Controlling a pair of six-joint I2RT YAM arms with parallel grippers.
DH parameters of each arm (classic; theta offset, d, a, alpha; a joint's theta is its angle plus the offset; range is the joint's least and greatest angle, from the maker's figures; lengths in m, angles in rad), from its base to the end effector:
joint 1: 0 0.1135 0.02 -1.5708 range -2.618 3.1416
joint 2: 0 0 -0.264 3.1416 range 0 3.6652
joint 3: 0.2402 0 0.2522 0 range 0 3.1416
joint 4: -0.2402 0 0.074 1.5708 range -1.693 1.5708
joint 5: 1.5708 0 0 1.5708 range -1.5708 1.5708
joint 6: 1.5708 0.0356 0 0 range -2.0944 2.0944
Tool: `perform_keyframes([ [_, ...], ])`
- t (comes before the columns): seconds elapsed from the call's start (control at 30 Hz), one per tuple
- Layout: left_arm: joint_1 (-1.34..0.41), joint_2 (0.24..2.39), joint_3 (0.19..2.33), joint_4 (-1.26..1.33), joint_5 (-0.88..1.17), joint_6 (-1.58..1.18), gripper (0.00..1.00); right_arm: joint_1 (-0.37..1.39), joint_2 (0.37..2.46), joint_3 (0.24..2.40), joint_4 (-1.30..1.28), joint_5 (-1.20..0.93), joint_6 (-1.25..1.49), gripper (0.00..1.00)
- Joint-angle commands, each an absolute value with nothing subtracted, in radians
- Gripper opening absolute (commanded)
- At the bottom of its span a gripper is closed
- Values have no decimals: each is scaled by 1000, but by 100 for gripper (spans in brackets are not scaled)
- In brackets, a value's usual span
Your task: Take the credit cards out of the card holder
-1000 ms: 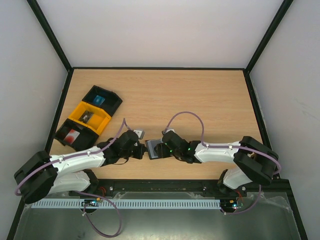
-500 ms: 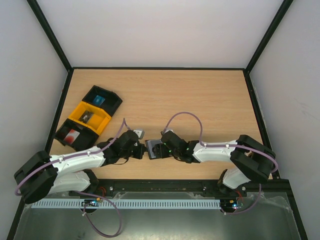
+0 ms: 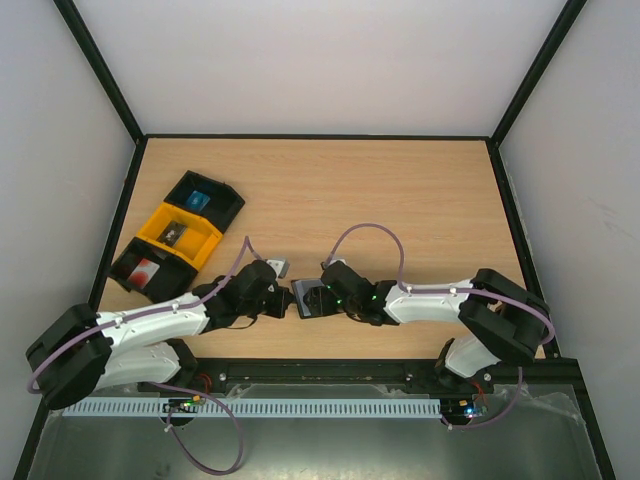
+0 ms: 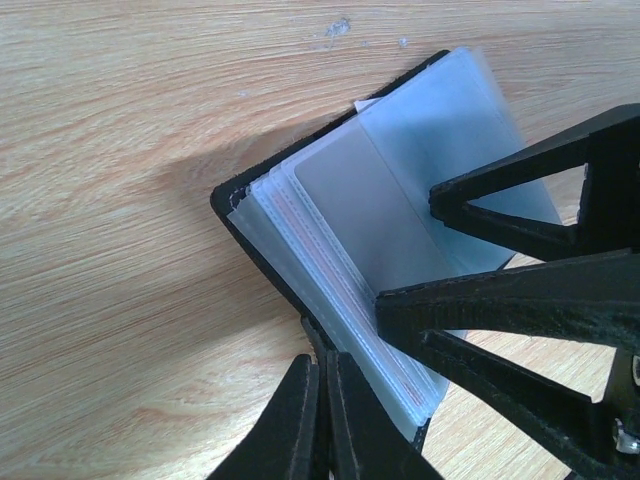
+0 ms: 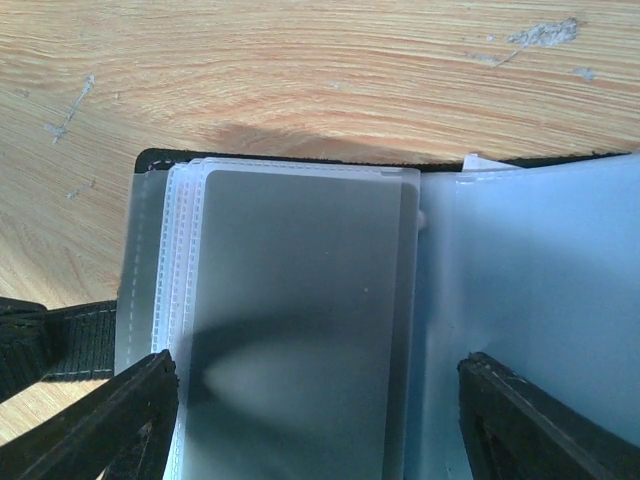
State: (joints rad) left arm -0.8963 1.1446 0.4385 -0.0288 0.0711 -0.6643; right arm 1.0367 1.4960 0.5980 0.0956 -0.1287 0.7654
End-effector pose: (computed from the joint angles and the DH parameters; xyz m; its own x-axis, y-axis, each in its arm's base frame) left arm 0.1338 -0.1714 0.1672 -0.8303 0.0537 -0.5548 0.3812 0.7809 -0.4949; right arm 0.1365 0.2397 0.1440 -0.8868 -0.1497 -0.4372 -0.3947 0.7375 0.5480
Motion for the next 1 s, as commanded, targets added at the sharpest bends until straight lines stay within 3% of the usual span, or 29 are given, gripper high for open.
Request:
perform_keyframes([
  [0.0,-896,1126,466,-25,86,-673,3,1042,1524,616,69,-119,766,75],
  [0.97,-896,1126,465,-29,86,-672,3,1045,1443,636,-96,78,749,67],
])
